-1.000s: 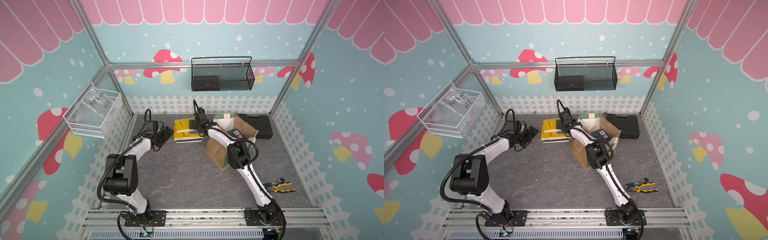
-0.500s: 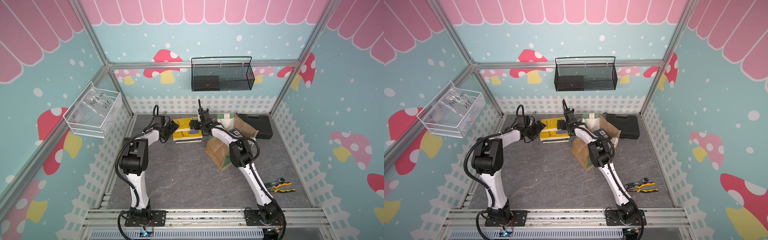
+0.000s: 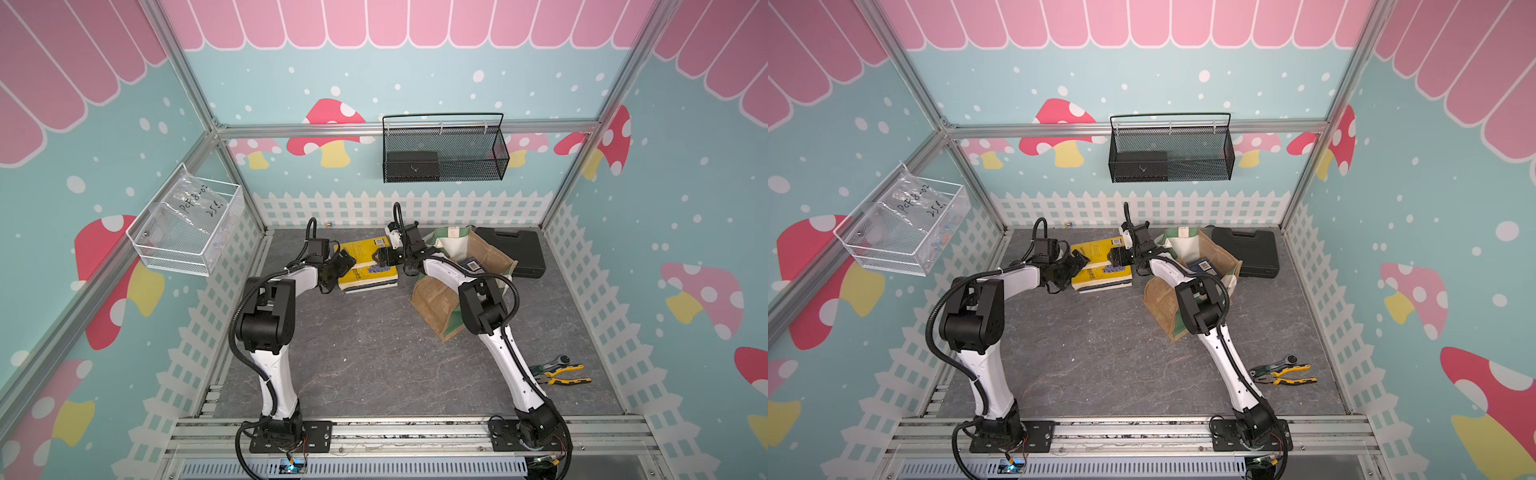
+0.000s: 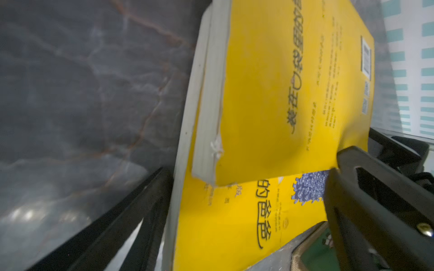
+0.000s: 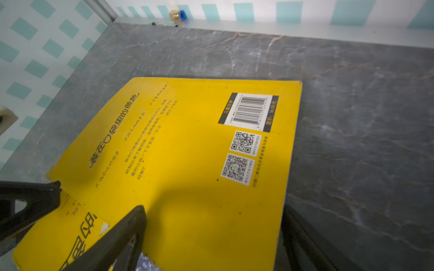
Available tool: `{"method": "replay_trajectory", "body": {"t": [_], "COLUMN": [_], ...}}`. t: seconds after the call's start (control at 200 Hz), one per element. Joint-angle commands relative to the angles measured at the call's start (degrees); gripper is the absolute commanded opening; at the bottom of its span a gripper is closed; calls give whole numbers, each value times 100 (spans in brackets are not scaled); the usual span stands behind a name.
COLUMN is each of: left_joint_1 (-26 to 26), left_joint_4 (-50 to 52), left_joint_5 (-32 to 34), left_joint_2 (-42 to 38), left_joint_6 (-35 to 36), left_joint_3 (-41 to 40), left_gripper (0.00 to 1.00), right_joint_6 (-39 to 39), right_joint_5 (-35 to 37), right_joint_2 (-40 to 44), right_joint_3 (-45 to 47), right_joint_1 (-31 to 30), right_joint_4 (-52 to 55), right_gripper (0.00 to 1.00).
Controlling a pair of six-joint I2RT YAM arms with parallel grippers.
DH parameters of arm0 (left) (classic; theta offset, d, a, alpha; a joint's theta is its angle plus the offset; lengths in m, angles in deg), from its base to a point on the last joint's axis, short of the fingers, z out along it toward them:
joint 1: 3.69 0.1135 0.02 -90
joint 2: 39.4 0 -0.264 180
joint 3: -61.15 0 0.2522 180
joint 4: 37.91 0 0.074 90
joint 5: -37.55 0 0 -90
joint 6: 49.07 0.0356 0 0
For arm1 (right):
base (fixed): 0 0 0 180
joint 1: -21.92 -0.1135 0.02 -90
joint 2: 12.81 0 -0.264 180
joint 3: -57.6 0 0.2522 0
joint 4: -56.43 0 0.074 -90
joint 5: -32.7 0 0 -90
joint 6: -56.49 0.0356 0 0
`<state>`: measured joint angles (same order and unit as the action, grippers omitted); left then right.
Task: Put the books into the canvas bag
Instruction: Move the books to the center of the board, then pick up the book from the book.
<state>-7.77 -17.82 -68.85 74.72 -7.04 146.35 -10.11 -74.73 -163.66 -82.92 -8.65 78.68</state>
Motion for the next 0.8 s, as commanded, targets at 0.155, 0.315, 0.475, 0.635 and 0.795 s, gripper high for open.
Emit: {"method": "replay_trajectory", "body": {"t": [0.155,0.315,0.475,0.635,0.795], "left_joint_1": [-48,-24,361,769,794], "left_joint_4": [281,832,1427,1883,1810], "left_joint_5": [18,251,722,434,353], "left_joint_2": [-1567,-2874,-3626,-3179,-2637], "left_joint_6": [-18,159,252,448,494], "left_joint_3": [-1457,-2202,-2224,-1686,-1315], "left_gripper": [98,98,99,99,98], "right_joint_6": [-41,370,429,467,361], "right_joint_5": [-544,-162,-218,-422,-611], "right_joint_2": [1225,2059,2038,1640,1185], "right_joint_3": [2426,3852,3558,2893,2181], "right_joint_1": [-824,-1013,-893,-768,-679], "right_joint_4": [-648,-1156,-1057,-824,-446], "right_gripper": [89,91,94,95,96]}}
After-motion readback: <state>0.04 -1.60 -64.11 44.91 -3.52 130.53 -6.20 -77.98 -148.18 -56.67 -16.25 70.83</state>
